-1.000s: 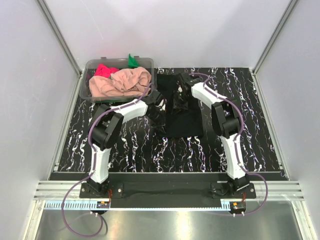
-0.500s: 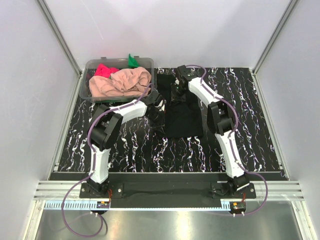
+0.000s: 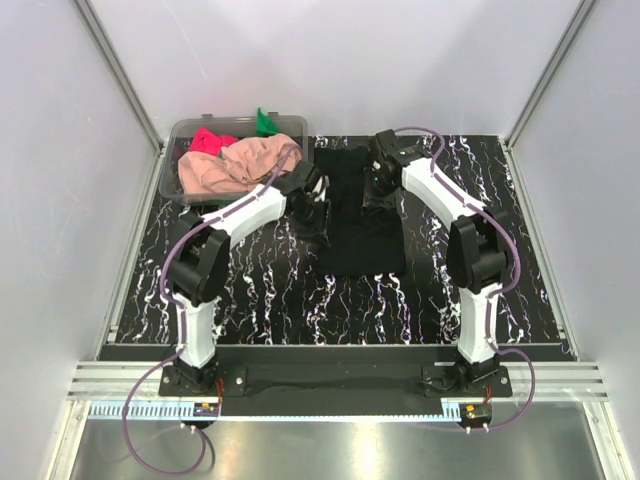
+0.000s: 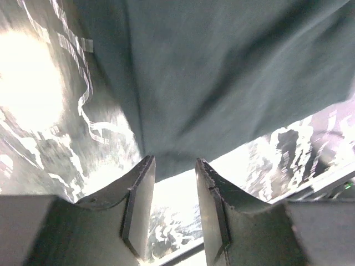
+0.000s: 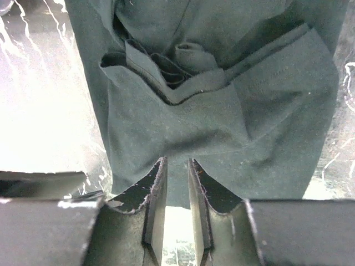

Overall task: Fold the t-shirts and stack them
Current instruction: Fold the tshirt

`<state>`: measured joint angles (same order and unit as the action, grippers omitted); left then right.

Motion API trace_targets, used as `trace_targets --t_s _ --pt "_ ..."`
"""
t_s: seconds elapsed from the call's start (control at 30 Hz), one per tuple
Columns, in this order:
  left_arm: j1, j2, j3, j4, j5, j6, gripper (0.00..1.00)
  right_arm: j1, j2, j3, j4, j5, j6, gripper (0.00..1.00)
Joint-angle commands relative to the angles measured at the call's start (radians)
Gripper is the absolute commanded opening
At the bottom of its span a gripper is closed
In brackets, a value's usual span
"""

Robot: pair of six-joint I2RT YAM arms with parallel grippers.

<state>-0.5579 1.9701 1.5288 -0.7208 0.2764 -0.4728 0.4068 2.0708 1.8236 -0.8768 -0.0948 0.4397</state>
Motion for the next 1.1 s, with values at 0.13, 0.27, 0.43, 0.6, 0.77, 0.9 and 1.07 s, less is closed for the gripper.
trace_targets --t_s 0.13,0.27,0.43,0.6,0.77,0.9,1.07 --pt "0.009 -0.036 0.103 -0.069 -0.022 0.045 0.51 0.009 -0.187 -0.223 0.053 0.030 0.045 0.33" --pt "0.007 0.007 0.134 -0.100 -0.003 0.063 0.50 0.010 -0.221 -0.319 0.033 0.032 0.057 0.32" --pt "-0.017 0.068 0.136 -0.100 -0.002 0.091 0.50 0.021 -0.239 -0.388 0.024 0.079 0.099 0.32" --pt "-0.051 0.108 0.146 -0.100 0.010 0.095 0.50 0.023 -0.264 -0.446 0.009 0.138 0.148 0.32" --pt "-0.086 0.168 0.172 -0.103 0.017 0.099 0.49 0.024 -0.239 -0.455 -0.005 0.165 0.159 0.32" --pt "-0.100 0.179 0.195 -0.103 -0.009 0.097 0.48 0.024 -0.226 -0.457 -0.001 0.173 0.140 0.29" --pt "-0.106 0.213 0.174 -0.106 -0.037 0.077 0.17 0.024 -0.155 -0.478 0.001 0.158 0.129 0.09"
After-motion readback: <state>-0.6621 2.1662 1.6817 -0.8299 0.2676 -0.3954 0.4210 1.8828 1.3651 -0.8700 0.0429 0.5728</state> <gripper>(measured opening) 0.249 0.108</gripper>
